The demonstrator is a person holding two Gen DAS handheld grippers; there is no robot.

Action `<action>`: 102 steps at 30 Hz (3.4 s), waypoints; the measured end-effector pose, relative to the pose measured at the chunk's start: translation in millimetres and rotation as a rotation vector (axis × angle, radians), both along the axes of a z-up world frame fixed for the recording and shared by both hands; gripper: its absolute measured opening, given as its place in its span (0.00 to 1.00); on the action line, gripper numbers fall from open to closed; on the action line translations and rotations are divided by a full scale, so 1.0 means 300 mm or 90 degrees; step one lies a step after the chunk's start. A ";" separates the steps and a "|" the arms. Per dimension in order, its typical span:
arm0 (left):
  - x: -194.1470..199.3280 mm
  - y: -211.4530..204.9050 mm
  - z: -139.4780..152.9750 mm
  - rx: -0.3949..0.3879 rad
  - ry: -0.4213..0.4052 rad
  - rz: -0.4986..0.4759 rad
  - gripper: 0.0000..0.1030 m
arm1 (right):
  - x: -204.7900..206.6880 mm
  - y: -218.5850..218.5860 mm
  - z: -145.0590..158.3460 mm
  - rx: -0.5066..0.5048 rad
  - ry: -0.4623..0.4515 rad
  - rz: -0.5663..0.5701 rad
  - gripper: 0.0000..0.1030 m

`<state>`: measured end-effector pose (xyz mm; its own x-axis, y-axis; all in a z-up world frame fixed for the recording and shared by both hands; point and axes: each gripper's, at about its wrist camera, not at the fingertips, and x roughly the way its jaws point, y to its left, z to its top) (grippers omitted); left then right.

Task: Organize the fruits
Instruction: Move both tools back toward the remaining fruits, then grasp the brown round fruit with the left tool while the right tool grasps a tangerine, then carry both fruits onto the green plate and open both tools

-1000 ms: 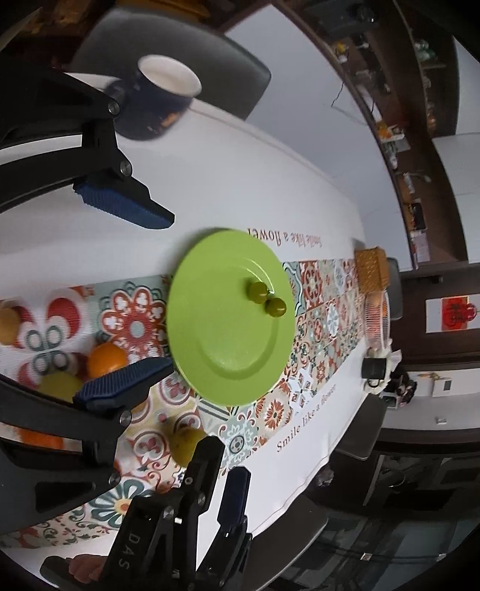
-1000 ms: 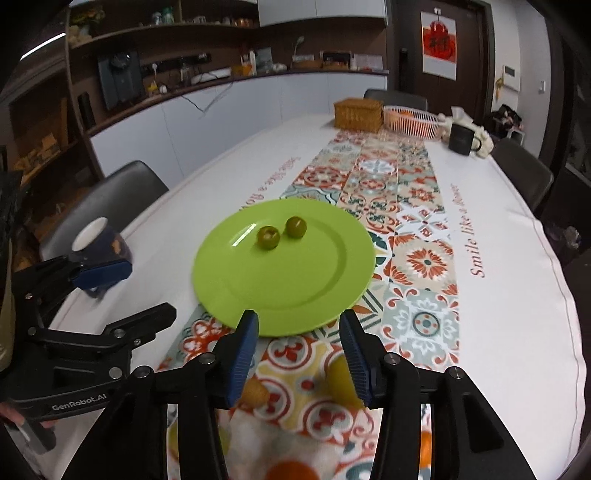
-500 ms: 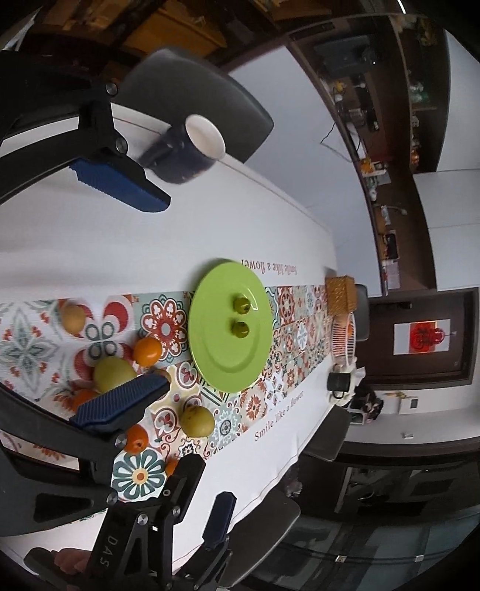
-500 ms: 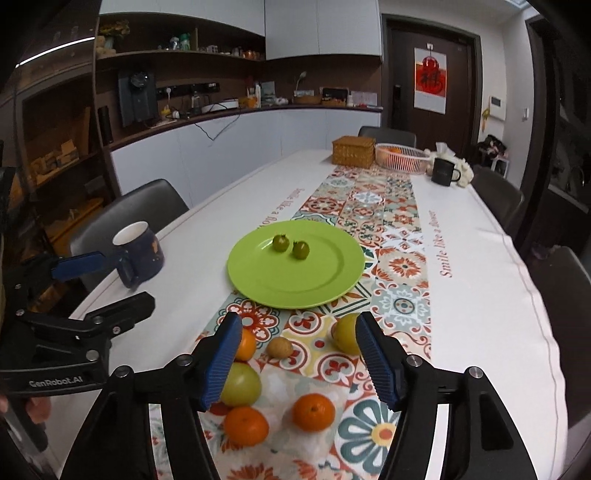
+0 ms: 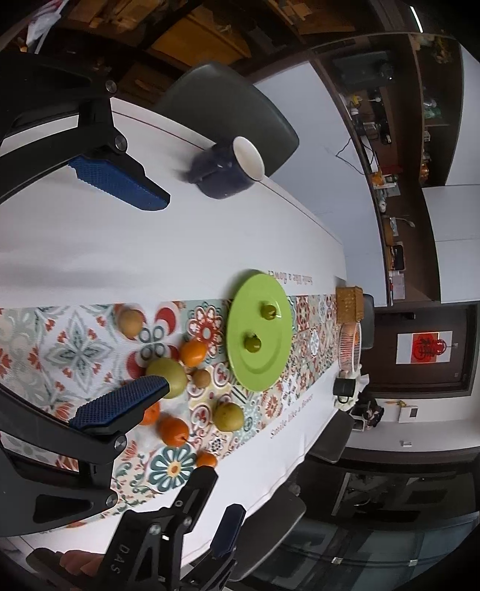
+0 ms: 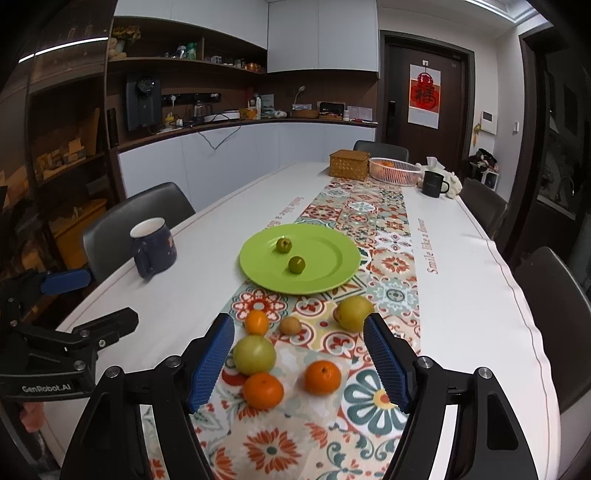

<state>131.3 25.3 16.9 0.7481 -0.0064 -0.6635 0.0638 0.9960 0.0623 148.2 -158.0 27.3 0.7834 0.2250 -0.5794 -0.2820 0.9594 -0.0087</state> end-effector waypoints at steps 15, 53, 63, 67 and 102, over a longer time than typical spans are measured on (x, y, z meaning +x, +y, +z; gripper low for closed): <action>-0.011 -0.015 -0.146 0.048 0.021 -0.034 0.89 | -0.027 0.028 -0.187 -0.017 0.108 0.025 0.71; 0.223 -0.051 -0.381 -0.032 0.144 -0.075 0.28 | 0.147 0.095 -0.397 0.017 0.226 0.076 0.42; 0.191 -0.059 -0.349 -0.045 0.143 -0.077 0.28 | 0.134 0.083 -0.378 0.026 0.222 0.071 0.42; 0.166 -0.065 -0.322 -0.046 0.130 -0.081 0.28 | 0.121 0.076 -0.354 0.028 0.209 0.070 0.42; 0.309 -0.144 0.056 0.015 -0.023 -0.076 0.28 | 0.290 0.006 0.020 0.039 0.042 0.081 0.42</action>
<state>224.0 -18.0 33.8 0.7662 -0.0815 -0.6374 0.1793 0.9796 0.0902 235.3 -156.2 33.2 0.7071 0.3571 -0.6104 -0.3995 0.9139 0.0718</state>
